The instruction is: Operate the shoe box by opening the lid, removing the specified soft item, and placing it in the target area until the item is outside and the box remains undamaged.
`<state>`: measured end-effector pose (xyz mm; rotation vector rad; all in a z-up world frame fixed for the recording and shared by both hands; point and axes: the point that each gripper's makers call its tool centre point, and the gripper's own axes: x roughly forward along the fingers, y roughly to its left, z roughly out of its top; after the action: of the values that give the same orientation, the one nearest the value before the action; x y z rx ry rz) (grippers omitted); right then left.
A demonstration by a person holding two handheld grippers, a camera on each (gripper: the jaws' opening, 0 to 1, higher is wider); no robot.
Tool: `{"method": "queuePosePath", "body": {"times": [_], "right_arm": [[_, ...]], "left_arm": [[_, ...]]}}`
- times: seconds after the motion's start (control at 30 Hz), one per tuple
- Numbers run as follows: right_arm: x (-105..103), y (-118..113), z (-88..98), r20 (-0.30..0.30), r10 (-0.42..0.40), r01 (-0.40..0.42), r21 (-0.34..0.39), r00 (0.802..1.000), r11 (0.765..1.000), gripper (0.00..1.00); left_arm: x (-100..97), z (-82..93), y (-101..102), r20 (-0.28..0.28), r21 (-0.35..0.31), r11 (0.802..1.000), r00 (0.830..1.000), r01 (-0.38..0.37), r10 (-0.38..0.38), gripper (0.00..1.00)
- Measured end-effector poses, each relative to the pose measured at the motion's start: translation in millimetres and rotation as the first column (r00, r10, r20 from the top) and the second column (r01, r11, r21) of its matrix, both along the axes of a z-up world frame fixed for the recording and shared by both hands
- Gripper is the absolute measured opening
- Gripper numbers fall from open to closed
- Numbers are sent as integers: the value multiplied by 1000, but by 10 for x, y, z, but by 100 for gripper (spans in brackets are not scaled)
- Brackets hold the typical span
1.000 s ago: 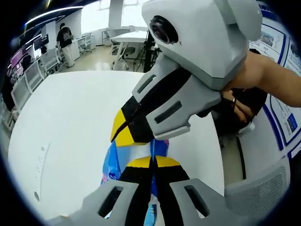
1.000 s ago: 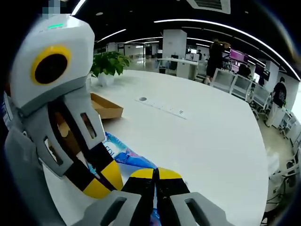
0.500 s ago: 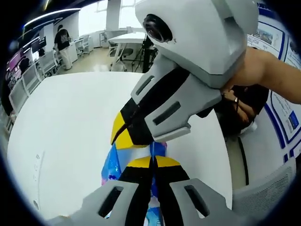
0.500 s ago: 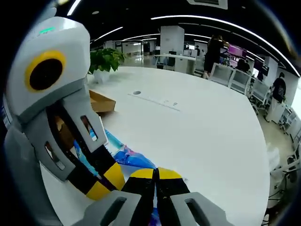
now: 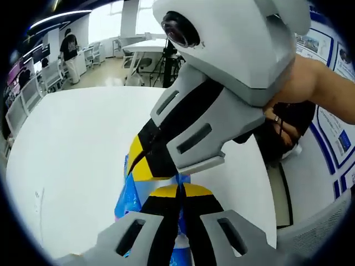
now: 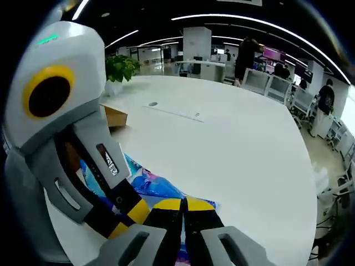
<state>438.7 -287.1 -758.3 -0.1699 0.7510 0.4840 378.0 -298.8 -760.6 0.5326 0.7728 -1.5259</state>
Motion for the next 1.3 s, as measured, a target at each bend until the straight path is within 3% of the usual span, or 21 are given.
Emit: {"method": "queuePosePath", "body": {"times": [0.53,0.83,1.03,1.2,1.3], "right_arm": [[61,-83,-250,-44,-23,22,-31,999,999,0],[83,-55,-272,-55,-29,28,-22,998,999,0],[80,-47,-281,-65,-31,30,-15,997,999,0],[99,-85,-306,-71,-47,44,-35,996,998,0],[133,-99,-295,-65,-54,51,-41,996,998,2]], "left_arm": [[57,-212,6,-38,12,1000,999,-12,13,0],[143,-262,-16,-51,-3,999,998,-44,44,0],[100,-263,9,-67,-5,998,996,-56,56,0],[110,-270,56,0,3,997,997,-72,72,1],[112,-248,82,24,7,997,997,-75,75,12]]}}
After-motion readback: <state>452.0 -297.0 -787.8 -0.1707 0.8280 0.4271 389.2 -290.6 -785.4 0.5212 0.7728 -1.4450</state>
